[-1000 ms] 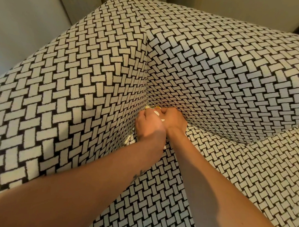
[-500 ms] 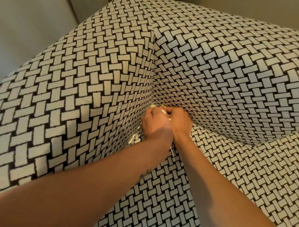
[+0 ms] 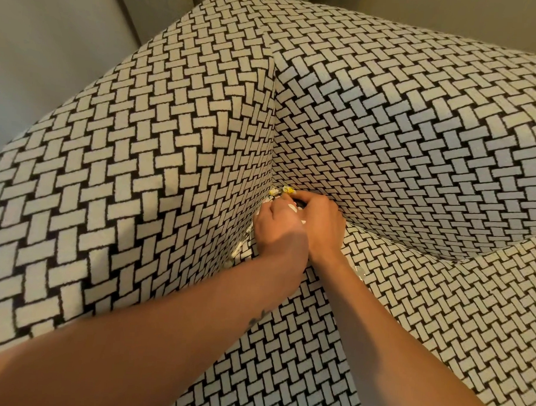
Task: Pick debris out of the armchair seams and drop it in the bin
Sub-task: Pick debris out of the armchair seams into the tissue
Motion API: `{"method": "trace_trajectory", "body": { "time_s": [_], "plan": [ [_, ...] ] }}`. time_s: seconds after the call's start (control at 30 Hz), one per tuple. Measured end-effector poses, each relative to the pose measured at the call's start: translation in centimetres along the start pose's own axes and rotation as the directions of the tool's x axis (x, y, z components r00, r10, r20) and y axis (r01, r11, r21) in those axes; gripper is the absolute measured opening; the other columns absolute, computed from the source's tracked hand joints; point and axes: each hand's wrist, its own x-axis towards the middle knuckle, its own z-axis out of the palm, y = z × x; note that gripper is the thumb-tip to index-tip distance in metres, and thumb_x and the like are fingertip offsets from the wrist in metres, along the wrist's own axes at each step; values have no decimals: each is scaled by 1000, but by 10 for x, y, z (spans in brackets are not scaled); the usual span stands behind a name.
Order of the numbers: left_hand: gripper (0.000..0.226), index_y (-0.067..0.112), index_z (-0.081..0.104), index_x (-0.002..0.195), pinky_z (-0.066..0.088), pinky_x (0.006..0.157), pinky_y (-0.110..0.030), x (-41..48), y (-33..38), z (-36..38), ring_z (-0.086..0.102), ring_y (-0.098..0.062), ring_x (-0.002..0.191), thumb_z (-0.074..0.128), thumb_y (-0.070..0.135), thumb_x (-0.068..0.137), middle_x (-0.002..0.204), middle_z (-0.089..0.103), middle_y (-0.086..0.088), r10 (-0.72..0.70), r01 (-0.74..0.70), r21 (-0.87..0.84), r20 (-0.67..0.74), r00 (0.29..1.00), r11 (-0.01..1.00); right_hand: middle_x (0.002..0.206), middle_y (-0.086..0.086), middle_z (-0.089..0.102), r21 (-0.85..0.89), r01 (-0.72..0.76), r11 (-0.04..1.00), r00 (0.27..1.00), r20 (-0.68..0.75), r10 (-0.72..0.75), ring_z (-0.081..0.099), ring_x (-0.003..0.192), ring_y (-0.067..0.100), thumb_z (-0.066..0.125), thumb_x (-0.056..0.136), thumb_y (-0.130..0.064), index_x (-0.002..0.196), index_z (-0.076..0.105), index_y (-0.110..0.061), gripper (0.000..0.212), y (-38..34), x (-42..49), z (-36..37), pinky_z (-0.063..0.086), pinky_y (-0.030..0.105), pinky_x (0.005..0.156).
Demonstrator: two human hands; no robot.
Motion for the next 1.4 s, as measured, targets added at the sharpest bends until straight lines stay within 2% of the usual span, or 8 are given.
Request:
{"method": "trace_trajectory", "body": {
  "time_s": [0.17, 0.47, 0.63, 0.87, 1.0, 1.13, 1.3, 1.4],
  "plan": [
    [52, 16, 68, 105, 49, 100, -52, 5, -2, 2, 64, -34, 107, 32, 42, 79, 115, 68, -13, -98, 96, -29, -77, 992, 995, 86, -7, 75, 14, 98, 995, 993, -62, -97, 68, 77, 16, 57, 97, -52, 124, 66, -41, 31, 1, -4, 1, 56, 37, 69],
    [28, 23, 45, 76, 44, 107, -55, -2, 4, 2, 58, -43, 119, 25, 43, 71, 122, 62, -27, -34, 34, -13, -2, 999, 999, 95, -2, 74, -245, 335, 910, 942, 111, -317, 69, 86, 26, 57, 96, -35, 129, 54, -41, 34, -3, 7, -13, 50, 34, 67],
    [57, 7, 58, 104, 44, 107, -52, -2, 6, 1, 57, -41, 120, 27, 41, 71, 126, 61, -26, -6, 6, -9, -14, 1000, 1000, 98, 7, 72, -389, 438, 810, 895, 269, -355, 68, 93, 32, 53, 100, -30, 134, 53, -33, 34, -17, 16, -24, 38, 32, 65],
    [40, 1, 60, 119, 47, 101, -51, 1, 5, -1, 60, -40, 113, 30, 22, 102, 123, 62, -23, -21, 25, 71, -59, 998, 997, 96, 4, 73, -450, 397, 800, 918, 200, -343, 70, 89, 30, 51, 101, -32, 116, 63, -26, 19, -21, 15, -10, 35, 32, 65],
    [38, 1, 59, 117, 49, 100, -50, 0, 5, -2, 60, -39, 112, 34, 26, 100, 118, 63, -23, 14, -10, 79, -50, 999, 997, 89, 0, 73, -369, 383, 847, 922, 106, -371, 70, 81, 28, 54, 100, -35, 111, 59, -29, 14, -8, 10, -7, 33, 32, 62],
    [26, 12, 67, 110, 49, 65, -30, 1, 4, 1, 66, -26, 87, 47, 24, 97, 102, 71, -12, -24, 33, 140, -68, 997, 990, 83, -3, 71, -274, 394, 878, 918, 61, -393, 67, 73, 26, 58, 97, -27, 113, 59, -29, 15, 3, -1, -10, 34, 31, 59],
    [17, 20, 62, 110, 42, 63, -29, -12, 2, -3, 60, -20, 82, 55, 22, 95, 100, 67, -6, 3, -3, 265, 0, 1000, 964, 94, -11, 74, 284, 185, 941, 967, 118, -226, 68, 86, 10, 63, 97, -20, 108, 71, -24, 14, 13, -11, -23, 57, 35, 79],
    [21, 16, 60, 116, 47, 65, -30, -18, 4, -3, 61, -19, 82, 50, 18, 97, 101, 67, -7, -41, -6, 310, 146, 988, 951, 97, -11, 73, 398, 77, 914, 982, 130, -139, 67, 91, 6, 58, 102, -21, 105, 72, -21, 14, 27, -21, -42, 55, 24, 83]
  ]
}}
